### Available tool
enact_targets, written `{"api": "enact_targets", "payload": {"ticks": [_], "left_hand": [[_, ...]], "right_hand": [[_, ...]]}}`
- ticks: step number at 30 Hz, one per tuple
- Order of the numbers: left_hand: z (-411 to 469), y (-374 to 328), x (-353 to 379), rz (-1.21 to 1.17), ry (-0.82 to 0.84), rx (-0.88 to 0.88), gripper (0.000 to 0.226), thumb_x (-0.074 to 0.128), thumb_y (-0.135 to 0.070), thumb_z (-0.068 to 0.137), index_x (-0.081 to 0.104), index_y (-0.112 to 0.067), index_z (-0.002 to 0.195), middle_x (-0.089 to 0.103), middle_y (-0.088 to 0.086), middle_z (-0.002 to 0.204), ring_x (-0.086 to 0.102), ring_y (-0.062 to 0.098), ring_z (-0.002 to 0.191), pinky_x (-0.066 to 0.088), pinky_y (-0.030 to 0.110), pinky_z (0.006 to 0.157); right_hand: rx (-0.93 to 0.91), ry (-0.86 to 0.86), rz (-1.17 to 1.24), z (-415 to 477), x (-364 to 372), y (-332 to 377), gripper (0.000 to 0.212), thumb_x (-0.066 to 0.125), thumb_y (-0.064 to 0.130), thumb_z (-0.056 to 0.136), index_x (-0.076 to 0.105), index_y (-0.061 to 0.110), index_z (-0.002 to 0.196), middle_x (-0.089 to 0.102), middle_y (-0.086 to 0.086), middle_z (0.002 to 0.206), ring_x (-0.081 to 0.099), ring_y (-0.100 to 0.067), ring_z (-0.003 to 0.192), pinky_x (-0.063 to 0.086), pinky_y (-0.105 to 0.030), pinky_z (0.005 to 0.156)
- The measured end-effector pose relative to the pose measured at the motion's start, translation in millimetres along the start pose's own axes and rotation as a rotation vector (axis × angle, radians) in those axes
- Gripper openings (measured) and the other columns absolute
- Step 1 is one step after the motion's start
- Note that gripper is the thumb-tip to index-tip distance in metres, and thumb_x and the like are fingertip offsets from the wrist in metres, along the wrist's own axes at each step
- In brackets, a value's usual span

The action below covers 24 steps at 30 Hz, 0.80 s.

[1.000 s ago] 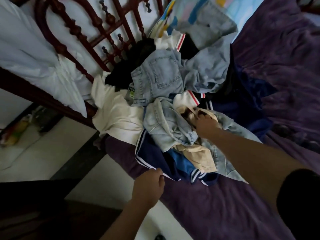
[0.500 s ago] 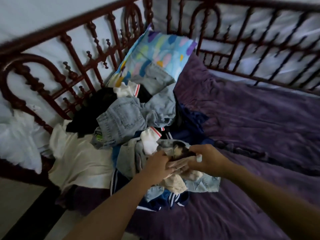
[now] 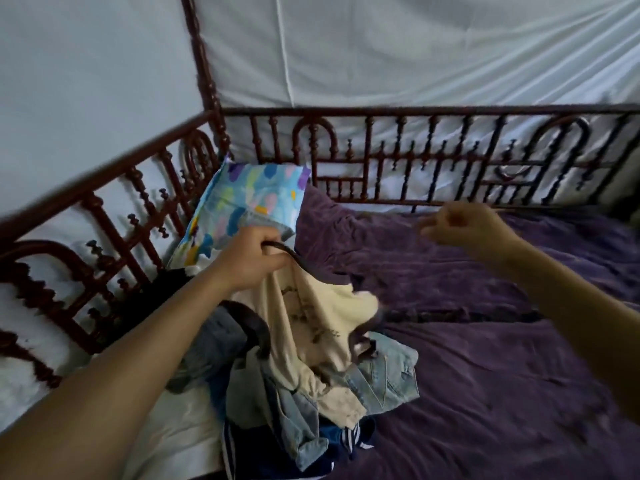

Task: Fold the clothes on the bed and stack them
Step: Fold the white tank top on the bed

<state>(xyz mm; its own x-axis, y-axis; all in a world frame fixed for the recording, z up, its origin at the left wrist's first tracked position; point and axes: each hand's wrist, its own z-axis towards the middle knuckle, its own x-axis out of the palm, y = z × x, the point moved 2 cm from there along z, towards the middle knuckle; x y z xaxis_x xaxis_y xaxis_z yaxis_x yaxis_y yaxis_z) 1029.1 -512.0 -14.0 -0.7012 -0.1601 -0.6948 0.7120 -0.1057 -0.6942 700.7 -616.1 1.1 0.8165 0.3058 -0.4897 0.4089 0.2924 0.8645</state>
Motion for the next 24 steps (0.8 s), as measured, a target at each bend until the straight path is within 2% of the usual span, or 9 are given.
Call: {"api": "enact_targets", "payload": {"ticks": [2, 4, 7, 9, 12, 14, 16, 21, 24], "left_hand": [[2, -24, -12, -0.052, 0.010, 0.070, 0.031, 0.075, -0.010, 0.076, 0.052, 0.009, 0.069, 0.040, 0.003, 0.060, 0.040, 0.004, 0.056, 0.031, 0.023, 0.057], [3, -45, -24, -0.089, 0.016, 0.116, 0.034, 0.076, -0.011, 0.076, 0.049, 0.008, 0.068, 0.038, 0.006, 0.062, 0.041, 0.008, 0.062, 0.032, 0.023, 0.059], [0, -72, -45, -0.123, 0.055, 0.190, 0.035, 0.075, -0.009, 0.078, 0.048, 0.012, 0.071, 0.036, 0.007, 0.063, 0.035, 0.013, 0.059, 0.031, 0.018, 0.055], [-4, -84, -60, -0.129, 0.095, 0.222, 0.037, 0.076, -0.012, 0.078, 0.050, 0.014, 0.076, 0.041, 0.008, 0.066, 0.038, 0.017, 0.063, 0.033, 0.023, 0.059], [-13, -85, -87, -0.125, 0.096, 0.202, 0.045, 0.079, -0.026, 0.073, 0.053, 0.011, 0.076, 0.044, 0.008, 0.069, 0.042, 0.016, 0.067, 0.034, 0.028, 0.063], [-19, -73, -108, -0.120, 0.067, 0.158, 0.055, 0.083, -0.035, 0.068, 0.053, 0.009, 0.076, 0.045, 0.008, 0.070, 0.043, 0.017, 0.068, 0.034, 0.029, 0.063], [-26, -59, -127, -0.081, 0.037, 0.092, 0.063, 0.084, -0.042, 0.062, 0.055, 0.010, 0.080, 0.048, 0.009, 0.072, 0.046, 0.016, 0.068, 0.035, 0.030, 0.065], [-27, -44, -141, 0.052, -0.012, 0.008, 0.033, 0.082, -0.010, 0.069, 0.059, 0.012, 0.080, 0.049, -0.017, 0.050, 0.046, -0.004, 0.049, 0.034, 0.011, 0.050], [-15, -57, -141, 0.049, -0.106, 0.060, 0.031, 0.080, -0.009, 0.072, 0.053, 0.006, 0.070, 0.043, -0.015, 0.046, 0.038, -0.001, 0.046, 0.028, 0.016, 0.047]], "right_hand": [[-0.001, 0.107, -0.125, -8, 35, 2, 0.030, 0.083, 0.027, 0.067, 0.062, 0.014, 0.084, 0.069, -0.015, 0.103, 0.066, -0.026, 0.103, 0.054, -0.045, 0.089], [0.018, 0.282, -0.160, -19, 83, 0, 0.061, 0.085, 0.030, 0.067, 0.057, 0.022, 0.121, 0.058, 0.003, 0.125, 0.056, -0.014, 0.116, 0.048, -0.031, 0.097], [0.051, 0.412, -0.039, -21, 149, -3, 0.100, 0.086, 0.045, 0.063, 0.033, 0.030, 0.146, 0.038, 0.015, 0.145, 0.039, -0.008, 0.129, 0.039, -0.033, 0.108], [0.098, 0.447, 0.095, -14, 174, 1, 0.089, 0.087, 0.044, 0.062, 0.045, 0.030, 0.139, 0.050, 0.010, 0.140, 0.049, -0.011, 0.125, 0.045, -0.037, 0.104], [0.152, 0.512, 0.138, -11, 180, 22, 0.040, 0.082, 0.022, 0.074, 0.068, 0.017, 0.112, 0.069, 0.003, 0.109, 0.064, -0.011, 0.098, 0.054, -0.025, 0.085], [0.080, 0.449, 0.032, -9, 167, 32, 0.024, 0.079, 0.021, 0.077, 0.072, 0.012, 0.098, 0.069, 0.003, 0.092, 0.064, -0.008, 0.082, 0.051, -0.019, 0.071], [0.010, 0.347, 0.050, -9, 143, 45, 0.005, 0.077, 0.018, 0.076, 0.073, 0.017, 0.079, 0.069, 0.000, 0.078, 0.062, -0.010, 0.070, 0.049, -0.026, 0.067], [-0.145, 0.453, 0.377, -23, 89, 104, 0.013, 0.069, 0.017, 0.061, 0.064, 0.017, 0.049, 0.064, -0.004, 0.058, 0.059, -0.014, 0.052, 0.047, -0.022, 0.050], [-0.136, 0.537, 0.430, -31, 80, 125, 0.024, 0.073, 0.023, 0.059, 0.064, 0.003, 0.069, 0.062, -0.012, 0.066, 0.059, -0.022, 0.058, 0.049, -0.025, 0.056]]}}
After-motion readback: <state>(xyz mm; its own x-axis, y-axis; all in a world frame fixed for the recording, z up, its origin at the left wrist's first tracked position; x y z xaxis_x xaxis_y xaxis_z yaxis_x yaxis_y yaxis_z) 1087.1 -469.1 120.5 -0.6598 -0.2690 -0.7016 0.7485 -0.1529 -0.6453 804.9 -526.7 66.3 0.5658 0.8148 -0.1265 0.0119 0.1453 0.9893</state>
